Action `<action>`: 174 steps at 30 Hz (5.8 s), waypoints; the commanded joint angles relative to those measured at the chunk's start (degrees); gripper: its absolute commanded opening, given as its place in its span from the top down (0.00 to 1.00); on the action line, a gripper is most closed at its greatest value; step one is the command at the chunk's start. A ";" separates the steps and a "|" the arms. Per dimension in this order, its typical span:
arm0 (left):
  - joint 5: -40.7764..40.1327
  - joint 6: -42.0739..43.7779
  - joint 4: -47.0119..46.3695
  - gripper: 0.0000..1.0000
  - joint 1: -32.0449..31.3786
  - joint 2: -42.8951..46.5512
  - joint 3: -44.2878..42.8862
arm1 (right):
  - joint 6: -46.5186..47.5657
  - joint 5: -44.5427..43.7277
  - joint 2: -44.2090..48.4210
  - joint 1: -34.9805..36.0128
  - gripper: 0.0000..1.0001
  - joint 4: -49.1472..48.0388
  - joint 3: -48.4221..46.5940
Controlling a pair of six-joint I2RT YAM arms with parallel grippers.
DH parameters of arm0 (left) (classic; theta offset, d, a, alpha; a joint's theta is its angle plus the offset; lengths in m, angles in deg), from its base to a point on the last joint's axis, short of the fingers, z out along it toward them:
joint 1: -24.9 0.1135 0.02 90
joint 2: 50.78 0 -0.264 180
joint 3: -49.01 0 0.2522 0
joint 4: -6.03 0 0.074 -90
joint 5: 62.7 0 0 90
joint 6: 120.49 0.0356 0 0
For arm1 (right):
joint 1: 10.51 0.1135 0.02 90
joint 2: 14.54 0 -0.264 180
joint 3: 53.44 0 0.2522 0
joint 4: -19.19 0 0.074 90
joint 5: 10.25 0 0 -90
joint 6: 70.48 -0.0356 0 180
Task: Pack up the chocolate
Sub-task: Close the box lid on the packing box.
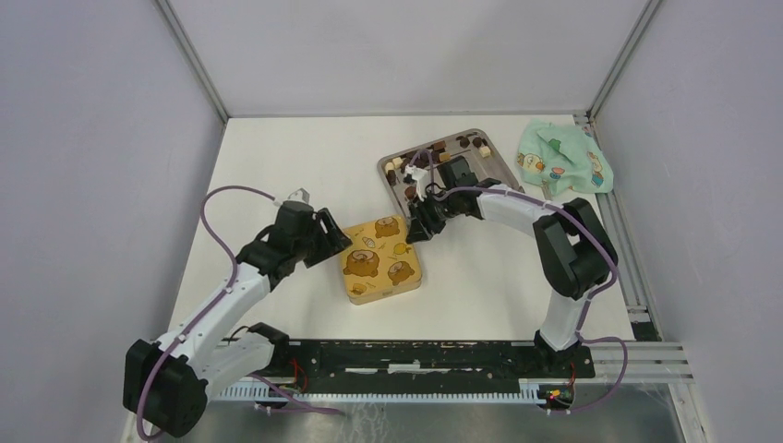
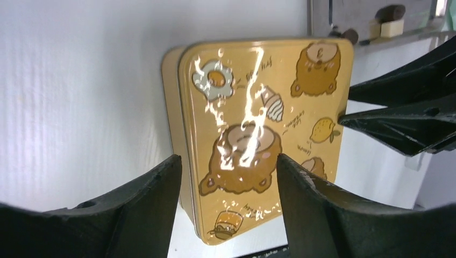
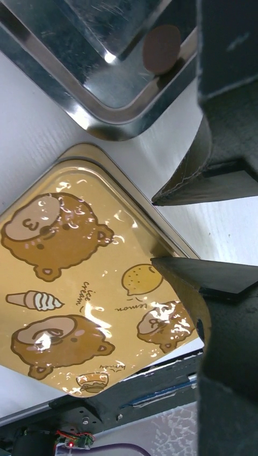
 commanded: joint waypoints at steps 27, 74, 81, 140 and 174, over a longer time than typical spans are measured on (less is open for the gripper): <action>25.63 35.44 -6.03 0.27 7.62 -38.98 -24.26 | 7.54 -1.78 -3.68 -0.01 0.58 6.37 -7.12; 20.47 5.18 -16.22 0.66 0.77 -19.26 5.78 | 29.07 -20.03 -9.56 14.14 0.86 14.78 -9.82; 21.57 -0.24 -23.44 0.70 -2.17 -19.69 10.20 | 38.73 -7.76 -2.19 13.18 0.82 21.09 -13.50; 9.99 0.70 -11.20 0.48 -8.58 -7.27 0.73 | 45.66 -9.95 21.92 3.06 0.78 26.24 5.29; 12.69 -0.51 -18.59 0.41 -11.91 -18.00 -1.77 | 36.32 -5.95 6.53 -7.61 0.76 23.40 -6.03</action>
